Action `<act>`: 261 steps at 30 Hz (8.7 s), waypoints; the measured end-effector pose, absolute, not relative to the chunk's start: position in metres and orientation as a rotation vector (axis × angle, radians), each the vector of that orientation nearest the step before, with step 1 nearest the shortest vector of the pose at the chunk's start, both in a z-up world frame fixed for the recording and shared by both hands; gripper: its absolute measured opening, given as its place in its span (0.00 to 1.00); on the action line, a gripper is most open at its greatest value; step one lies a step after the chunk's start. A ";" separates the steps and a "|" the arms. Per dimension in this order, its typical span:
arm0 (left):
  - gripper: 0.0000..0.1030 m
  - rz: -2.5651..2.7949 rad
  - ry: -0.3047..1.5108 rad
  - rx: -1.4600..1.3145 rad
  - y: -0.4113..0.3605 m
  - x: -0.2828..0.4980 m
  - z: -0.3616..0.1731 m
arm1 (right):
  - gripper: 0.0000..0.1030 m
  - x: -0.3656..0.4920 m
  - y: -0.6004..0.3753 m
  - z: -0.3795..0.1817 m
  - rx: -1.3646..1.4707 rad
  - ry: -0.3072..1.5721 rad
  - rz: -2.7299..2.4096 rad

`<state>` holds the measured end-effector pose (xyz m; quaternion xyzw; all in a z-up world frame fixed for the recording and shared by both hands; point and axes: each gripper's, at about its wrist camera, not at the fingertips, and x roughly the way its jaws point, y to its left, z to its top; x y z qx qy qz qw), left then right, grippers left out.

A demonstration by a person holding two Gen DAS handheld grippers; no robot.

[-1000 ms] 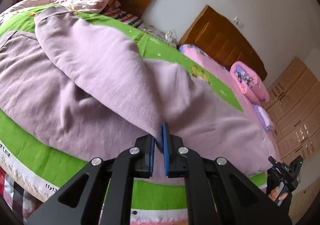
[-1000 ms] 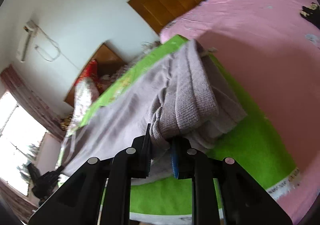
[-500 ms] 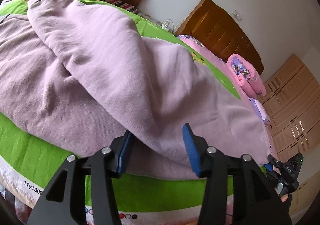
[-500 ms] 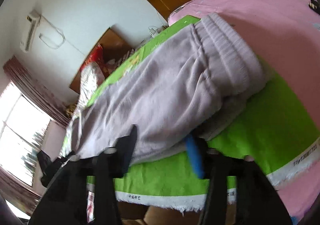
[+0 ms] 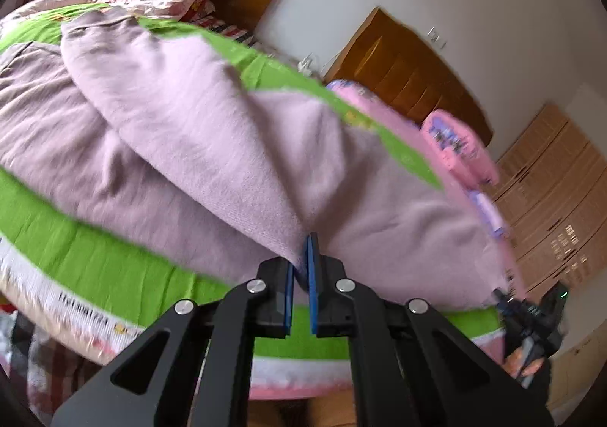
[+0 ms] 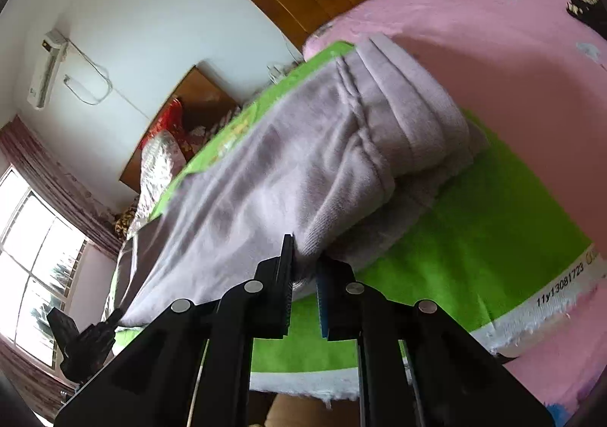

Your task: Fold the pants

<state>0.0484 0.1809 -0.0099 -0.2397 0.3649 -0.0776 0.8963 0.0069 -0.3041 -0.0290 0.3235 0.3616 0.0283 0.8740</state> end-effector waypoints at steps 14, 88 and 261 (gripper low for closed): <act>0.86 -0.120 0.662 -0.541 0.217 0.040 0.003 | 0.69 -0.027 -0.289 0.019 0.480 0.678 -0.076; 0.14 0.260 0.515 -0.756 0.527 0.053 0.027 | 0.17 0.071 0.131 -0.021 -0.426 0.859 0.867; 0.96 0.257 0.768 -0.374 0.367 0.044 0.001 | 0.80 0.126 0.084 0.011 -0.240 0.932 0.821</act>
